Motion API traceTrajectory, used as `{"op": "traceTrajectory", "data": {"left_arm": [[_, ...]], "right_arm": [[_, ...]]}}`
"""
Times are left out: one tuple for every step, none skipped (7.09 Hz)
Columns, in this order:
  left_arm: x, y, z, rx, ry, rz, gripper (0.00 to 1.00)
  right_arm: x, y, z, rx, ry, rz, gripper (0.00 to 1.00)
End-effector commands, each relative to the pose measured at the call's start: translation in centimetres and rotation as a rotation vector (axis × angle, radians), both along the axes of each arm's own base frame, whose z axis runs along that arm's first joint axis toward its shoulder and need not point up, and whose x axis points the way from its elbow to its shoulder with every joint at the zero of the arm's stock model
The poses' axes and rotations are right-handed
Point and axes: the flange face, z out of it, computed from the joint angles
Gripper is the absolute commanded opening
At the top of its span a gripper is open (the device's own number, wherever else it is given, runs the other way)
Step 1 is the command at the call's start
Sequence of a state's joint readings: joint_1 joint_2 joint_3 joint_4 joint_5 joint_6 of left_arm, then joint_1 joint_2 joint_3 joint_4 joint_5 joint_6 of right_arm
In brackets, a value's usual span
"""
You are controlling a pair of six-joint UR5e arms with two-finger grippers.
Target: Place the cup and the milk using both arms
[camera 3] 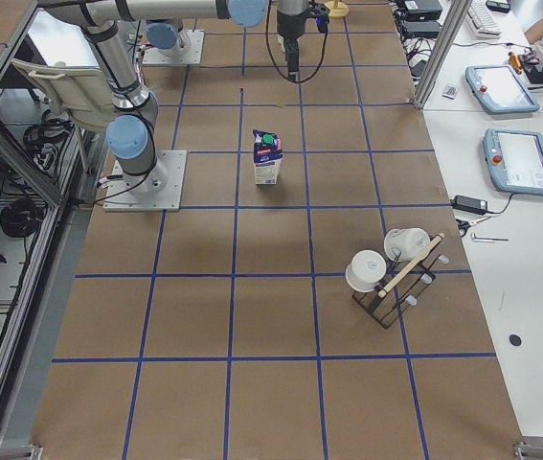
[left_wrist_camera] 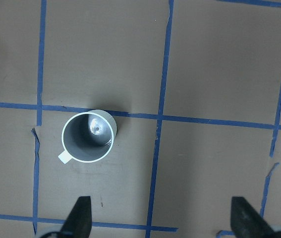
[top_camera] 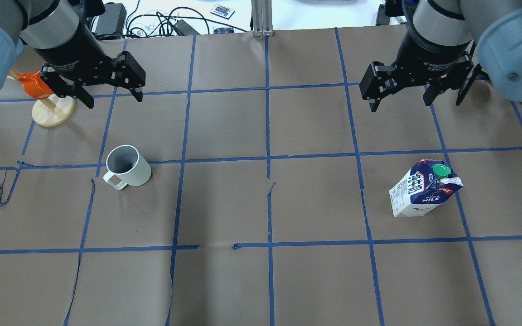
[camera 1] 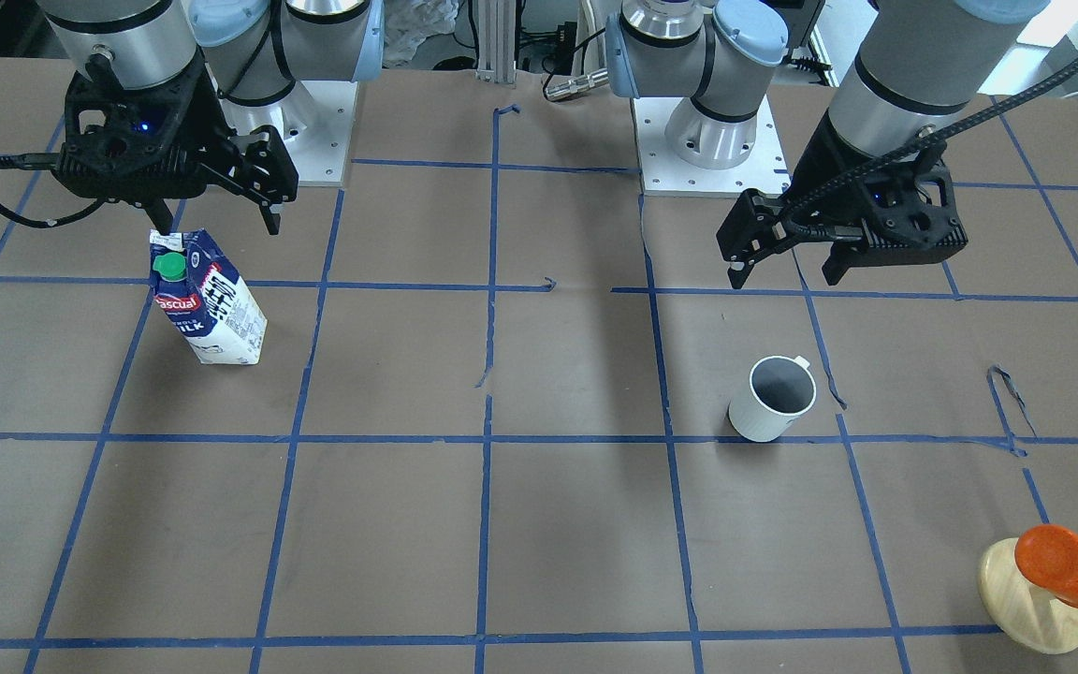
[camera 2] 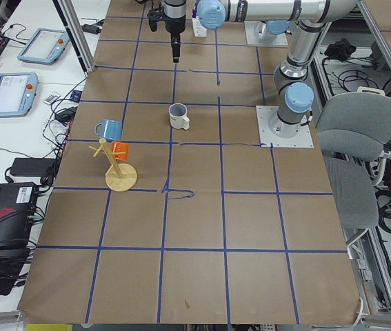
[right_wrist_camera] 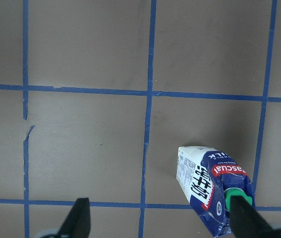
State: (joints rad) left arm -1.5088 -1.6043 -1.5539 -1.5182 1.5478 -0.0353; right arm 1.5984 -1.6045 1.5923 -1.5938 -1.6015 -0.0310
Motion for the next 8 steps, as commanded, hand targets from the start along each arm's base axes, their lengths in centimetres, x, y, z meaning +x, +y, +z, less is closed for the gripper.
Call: {"op": "traceTrajectory", "data": {"left_arm": [[-0.04,0.05,0.06,-0.001,0.000,-0.001,1.00],[0.05,0.09,0.14,-0.002,-0.002,0.001,1.00],[0.06,0.09,0.14,-0.002,-0.002,0.001,1.00],[0.06,0.04,0.06,-0.001,-0.002,0.001,1.00],[0.06,0.04,0.06,-0.001,-0.002,0.001,1.00],[0.06,0.04,0.06,-0.001,-0.002,0.001,1.00],[0.06,0.05,-0.01,0.001,-0.001,0.001,1.00],[0.05,0.12,0.05,0.001,-0.002,-0.001,1.00]], "right_arm": [[0.00,0.04,-0.04,0.004,0.000,0.001,1.00],[0.07,0.05,-0.03,0.003,0.000,0.004,1.00],[-0.02,0.04,0.15,-0.003,0.001,-0.002,1.00],[0.27,0.11,0.23,-0.005,0.001,0.006,1.00],[0.08,-0.10,0.07,0.000,0.000,0.001,1.00],[-0.01,-0.12,-0.01,0.001,0.001,-0.002,1.00],[0.00,-0.12,-0.19,0.007,0.000,-0.002,1.00],[-0.23,-0.21,-0.19,0.008,-0.006,-0.006,1.00]]}}
